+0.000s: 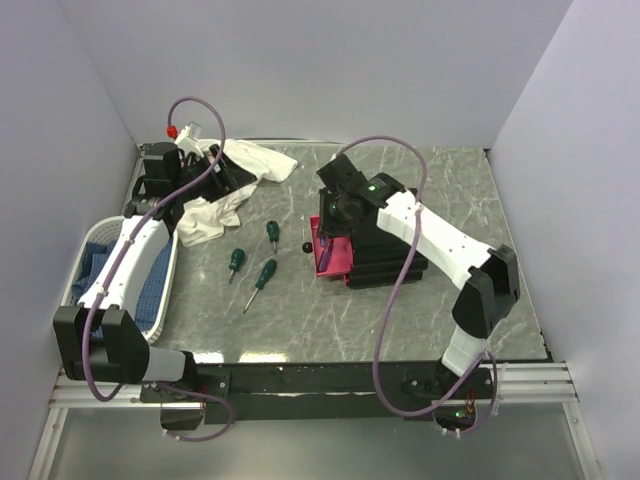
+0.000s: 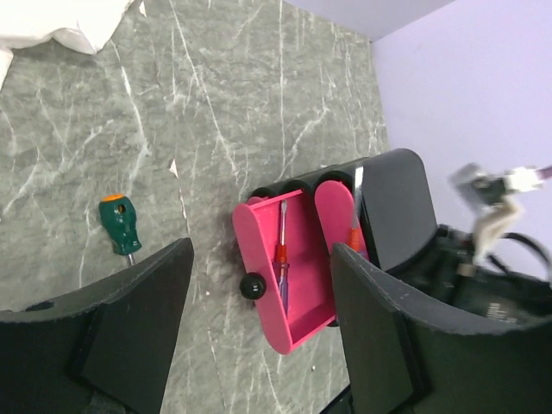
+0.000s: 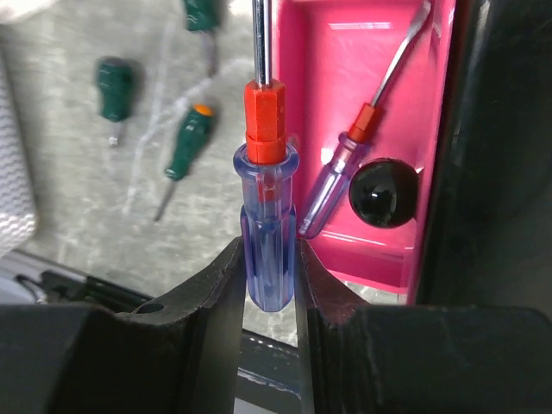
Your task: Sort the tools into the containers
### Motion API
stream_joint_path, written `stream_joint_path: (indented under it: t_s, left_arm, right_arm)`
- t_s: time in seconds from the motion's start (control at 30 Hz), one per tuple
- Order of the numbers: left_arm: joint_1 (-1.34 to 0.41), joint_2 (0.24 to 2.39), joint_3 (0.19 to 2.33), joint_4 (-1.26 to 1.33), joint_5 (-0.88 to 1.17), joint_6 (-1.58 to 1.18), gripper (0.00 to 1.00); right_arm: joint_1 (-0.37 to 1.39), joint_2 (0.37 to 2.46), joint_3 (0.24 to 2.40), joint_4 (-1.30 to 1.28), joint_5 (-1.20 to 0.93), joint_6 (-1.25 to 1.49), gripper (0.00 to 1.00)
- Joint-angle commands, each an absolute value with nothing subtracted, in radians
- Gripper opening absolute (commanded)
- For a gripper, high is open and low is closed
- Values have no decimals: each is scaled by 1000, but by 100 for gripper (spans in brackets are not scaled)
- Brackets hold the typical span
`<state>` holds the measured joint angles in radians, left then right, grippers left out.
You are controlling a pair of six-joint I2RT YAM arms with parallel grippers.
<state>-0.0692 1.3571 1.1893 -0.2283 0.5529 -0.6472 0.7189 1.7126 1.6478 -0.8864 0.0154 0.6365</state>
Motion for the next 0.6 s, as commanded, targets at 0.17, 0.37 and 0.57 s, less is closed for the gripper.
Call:
stream_joint_path:
  t_s: [0.17, 0.37, 0.57]
  left_arm:
    - [-51, 1285, 1193, -170, 594, -689, 71]
    - [-41, 1276, 1192, -176, 604, -698, 71]
    - [-35, 1269, 1187, -169, 617, -719, 71]
  right_arm:
    - [747, 1767, 1672, -957, 169, 747, 0]
    - [759, 1787, 1652, -962, 195, 749, 0]
    - [784, 1769, 1608, -960, 219, 739, 1]
